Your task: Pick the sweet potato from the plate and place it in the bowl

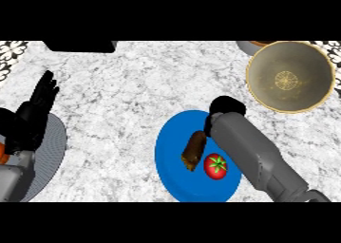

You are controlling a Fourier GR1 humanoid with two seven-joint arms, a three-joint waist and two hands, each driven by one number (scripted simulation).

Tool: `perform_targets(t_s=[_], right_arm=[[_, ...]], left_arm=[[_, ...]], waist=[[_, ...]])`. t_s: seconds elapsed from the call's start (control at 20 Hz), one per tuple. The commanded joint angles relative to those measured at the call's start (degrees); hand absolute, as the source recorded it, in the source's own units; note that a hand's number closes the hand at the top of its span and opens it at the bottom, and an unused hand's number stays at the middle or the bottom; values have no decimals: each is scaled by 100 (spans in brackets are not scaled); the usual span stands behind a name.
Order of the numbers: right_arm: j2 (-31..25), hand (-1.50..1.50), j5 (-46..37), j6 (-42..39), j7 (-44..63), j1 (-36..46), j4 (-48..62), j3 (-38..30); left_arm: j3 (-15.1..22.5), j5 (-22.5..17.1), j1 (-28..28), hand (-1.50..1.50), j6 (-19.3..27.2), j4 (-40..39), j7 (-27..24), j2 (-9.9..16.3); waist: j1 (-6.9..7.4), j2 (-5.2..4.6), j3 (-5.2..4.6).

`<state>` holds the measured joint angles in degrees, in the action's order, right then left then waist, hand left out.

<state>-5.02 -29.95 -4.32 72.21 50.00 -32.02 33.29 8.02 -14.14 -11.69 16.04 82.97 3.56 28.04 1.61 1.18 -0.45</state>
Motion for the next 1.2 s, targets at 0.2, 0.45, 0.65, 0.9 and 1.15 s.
perform_targets(t_s=[0.2, 0.45, 0.65, 0.9, 1.15], right_arm=[[-2410, 150, -239, 1712, 702, 1116, 487, -1366], [-3445, 150, -564, 2411, 958, 1552, 957, -1801], [-4002, 150, -975, 2749, 1242, 1834, 1373, -1845], [-4734, 150, -1747, 2938, 1294, 2100, 1862, -1508], [-5265, 150, -2342, 3167, 1295, 2535, 2094, -1241]], left_arm=[[-139, 2, 156, 0, 121, -85, 41, 68], [-179, -5, 107, 0, 113, -37, -3, 87], [-112, 5, 80, 0, 65, 65, -62, 51], [-39, 48, -29, 0, 15, 158, -94, 53], [59, 75, -106, 0, -51, 225, -76, 42]], waist=[[-591, 92, 50], [-392, -156, 21], [-55, -303, -18], [118, -357, -95], [407, -396, -114]])
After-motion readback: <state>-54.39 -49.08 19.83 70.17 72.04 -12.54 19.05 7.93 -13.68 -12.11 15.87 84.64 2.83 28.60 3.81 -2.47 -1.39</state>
